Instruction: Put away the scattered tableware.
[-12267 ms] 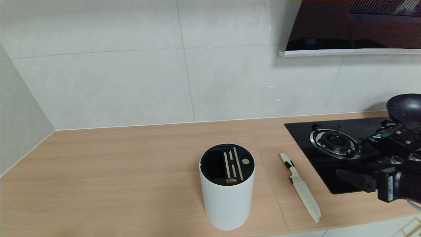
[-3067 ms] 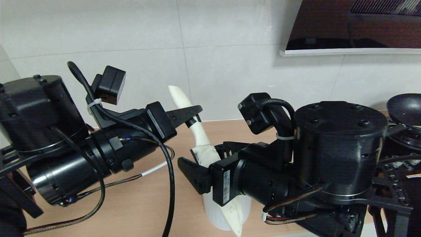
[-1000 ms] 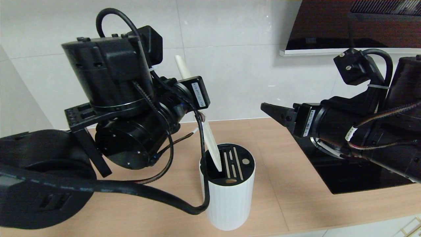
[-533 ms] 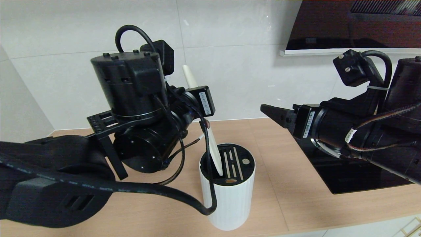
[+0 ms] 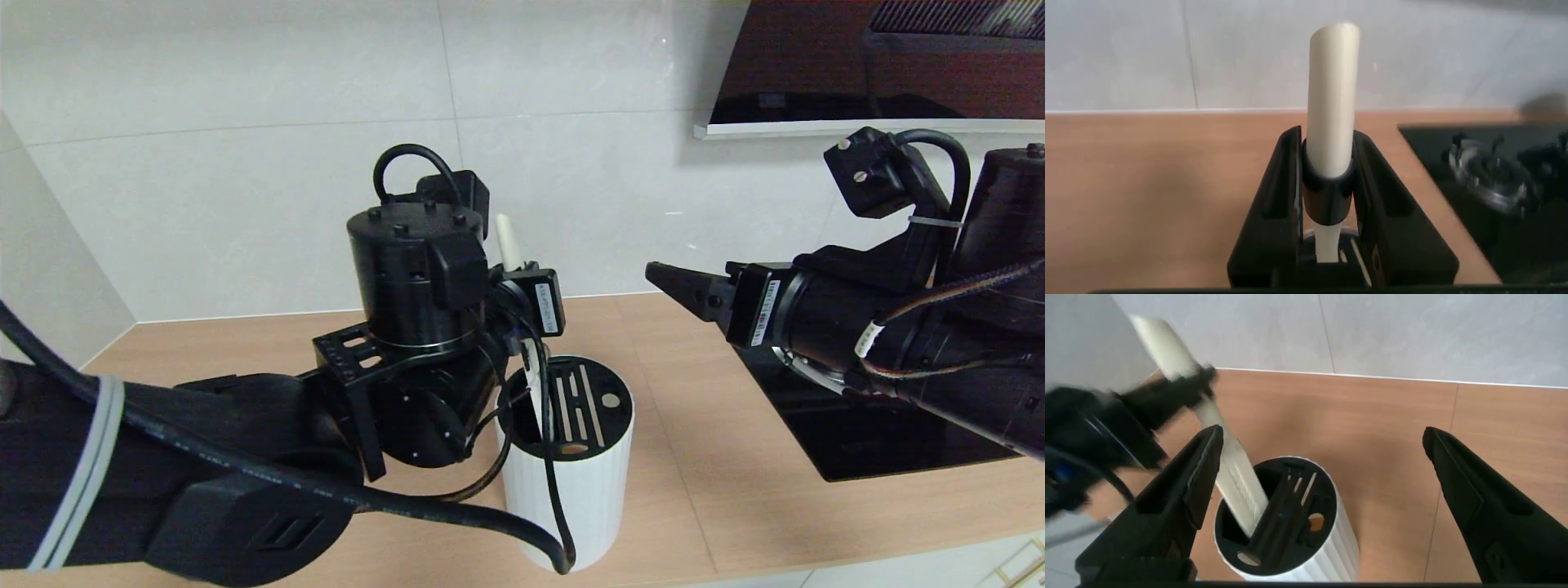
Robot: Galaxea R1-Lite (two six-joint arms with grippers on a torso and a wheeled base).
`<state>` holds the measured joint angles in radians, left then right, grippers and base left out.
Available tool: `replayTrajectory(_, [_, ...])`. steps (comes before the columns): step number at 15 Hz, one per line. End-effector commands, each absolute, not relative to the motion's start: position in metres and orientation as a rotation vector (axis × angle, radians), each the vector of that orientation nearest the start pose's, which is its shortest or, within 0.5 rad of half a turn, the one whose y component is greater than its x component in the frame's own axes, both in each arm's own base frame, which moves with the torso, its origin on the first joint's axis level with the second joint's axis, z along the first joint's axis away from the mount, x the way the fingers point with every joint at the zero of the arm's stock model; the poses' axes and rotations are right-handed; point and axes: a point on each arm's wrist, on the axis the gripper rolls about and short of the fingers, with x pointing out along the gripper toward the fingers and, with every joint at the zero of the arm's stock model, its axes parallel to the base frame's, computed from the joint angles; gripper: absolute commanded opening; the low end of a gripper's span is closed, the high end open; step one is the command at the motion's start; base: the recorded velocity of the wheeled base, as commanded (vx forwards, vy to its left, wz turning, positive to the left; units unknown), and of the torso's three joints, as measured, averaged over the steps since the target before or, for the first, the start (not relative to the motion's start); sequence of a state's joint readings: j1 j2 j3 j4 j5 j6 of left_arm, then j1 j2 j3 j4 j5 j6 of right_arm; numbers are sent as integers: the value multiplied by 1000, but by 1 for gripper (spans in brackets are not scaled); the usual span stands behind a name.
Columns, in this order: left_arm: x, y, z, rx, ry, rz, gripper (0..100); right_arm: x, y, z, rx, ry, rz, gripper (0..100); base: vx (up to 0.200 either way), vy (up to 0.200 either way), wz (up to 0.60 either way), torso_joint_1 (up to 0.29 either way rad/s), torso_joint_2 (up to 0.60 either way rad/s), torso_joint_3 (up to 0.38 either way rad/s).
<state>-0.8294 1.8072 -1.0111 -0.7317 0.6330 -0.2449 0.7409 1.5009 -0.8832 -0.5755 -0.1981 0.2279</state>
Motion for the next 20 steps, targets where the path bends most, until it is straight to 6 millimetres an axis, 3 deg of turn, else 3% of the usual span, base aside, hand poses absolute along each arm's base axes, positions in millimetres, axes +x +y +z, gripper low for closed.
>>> replayTrajectory(1, [240, -250, 206, -185, 90, -201, 0, 201, 178, 254, 200, 103, 536, 100, 0, 0, 0, 0, 0, 0])
replayTrajectory(8, [239, -258, 183, -137, 144, -210, 0, 201, 178, 253, 199, 106, 535, 100, 0, 0, 0, 0, 0, 0])
replayTrajectory(16, [237, -261, 180, -130, 148, -201, 0, 201, 178, 253, 197, 109, 536, 100, 0, 0, 0, 0, 0, 0])
replayTrajectory(17, [237, -261, 180, -129, 149, -199, 100, 201, 178, 253, 198, 107, 537, 100, 0, 0, 0, 0, 0, 0])
replayTrajectory(20, [236, -259, 184, -141, 138, -200, 100, 200, 178, 252, 197, 110, 538, 100, 0, 0, 0, 0, 0, 0])
